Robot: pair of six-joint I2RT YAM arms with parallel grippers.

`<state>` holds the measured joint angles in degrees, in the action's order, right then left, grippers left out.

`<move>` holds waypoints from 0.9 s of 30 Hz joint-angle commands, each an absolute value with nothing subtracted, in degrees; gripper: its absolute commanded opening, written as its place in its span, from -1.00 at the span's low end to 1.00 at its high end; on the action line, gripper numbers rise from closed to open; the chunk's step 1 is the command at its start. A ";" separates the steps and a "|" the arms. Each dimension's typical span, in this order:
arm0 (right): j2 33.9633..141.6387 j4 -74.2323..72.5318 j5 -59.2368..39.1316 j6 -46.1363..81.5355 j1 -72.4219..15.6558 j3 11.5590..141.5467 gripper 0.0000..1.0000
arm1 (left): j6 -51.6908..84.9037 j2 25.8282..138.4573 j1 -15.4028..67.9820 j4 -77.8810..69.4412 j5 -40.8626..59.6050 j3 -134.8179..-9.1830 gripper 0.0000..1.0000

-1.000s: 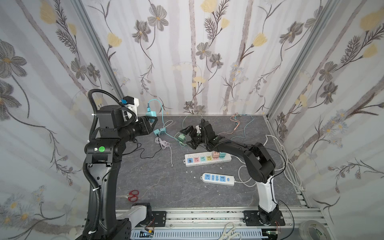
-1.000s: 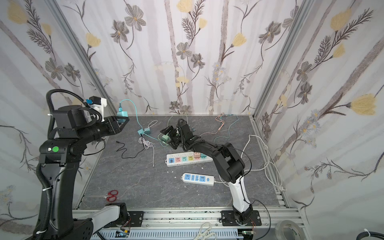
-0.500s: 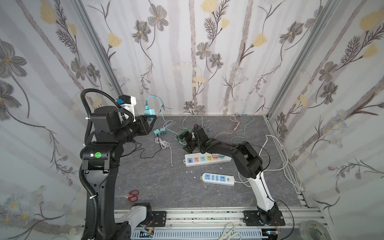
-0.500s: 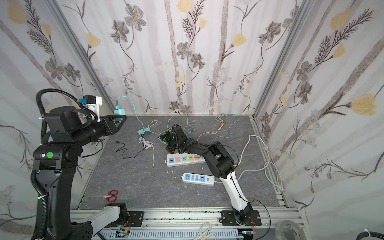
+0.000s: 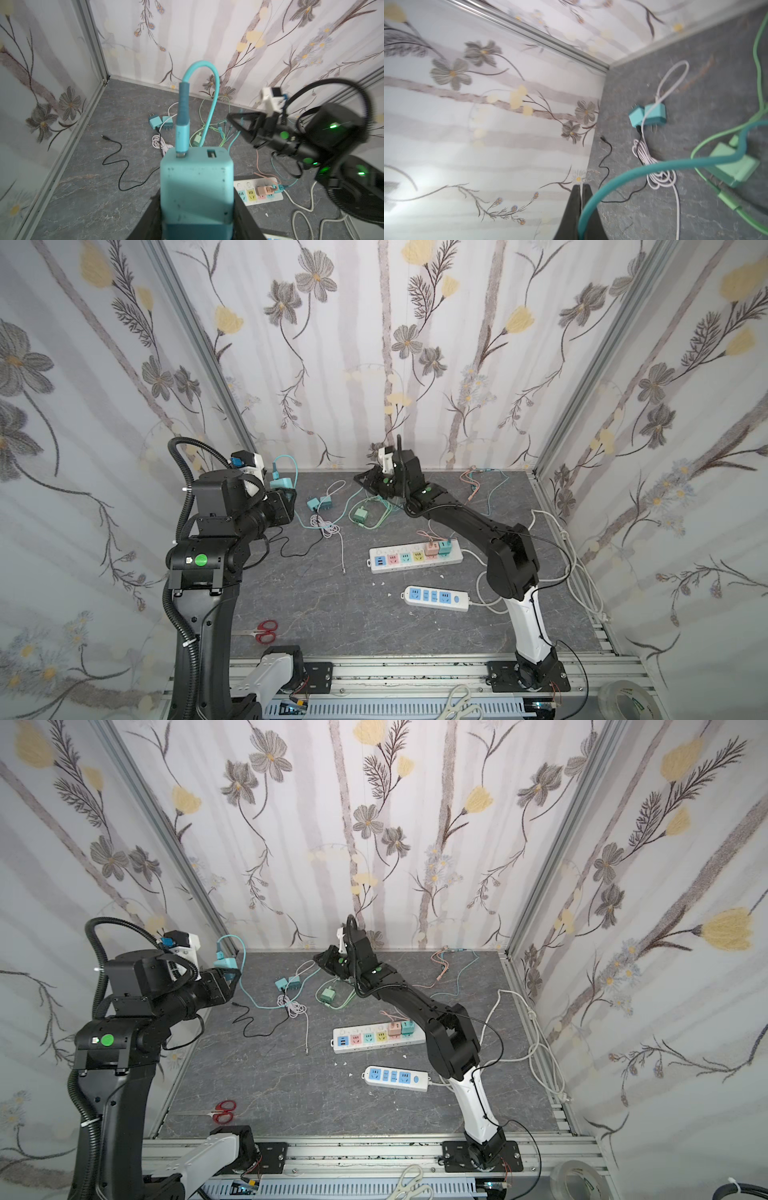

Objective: Insert the plug

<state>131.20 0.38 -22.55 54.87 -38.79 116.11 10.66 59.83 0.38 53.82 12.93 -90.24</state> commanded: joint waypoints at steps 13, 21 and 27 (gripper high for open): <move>119.76 20.67 -26.32 19.50 -35.89 126.43 -1.00 | 8.99 60.64 1.27 50.45 27.16 -86.67 -1.00; 115.20 19.33 -26.18 22.22 -33.14 121.83 -1.00 | 8.85 61.78 5.93 51.27 30.62 -85.78 -1.00; 108.79 16.81 -25.43 21.11 -30.56 114.25 -1.00 | 9.40 63.76 11.21 49.65 30.03 -84.90 -1.00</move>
<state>110.87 19.99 -25.54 22.00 -31.44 116.42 9.08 62.92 9.56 52.42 29.23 -85.08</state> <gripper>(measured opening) 0.052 0.393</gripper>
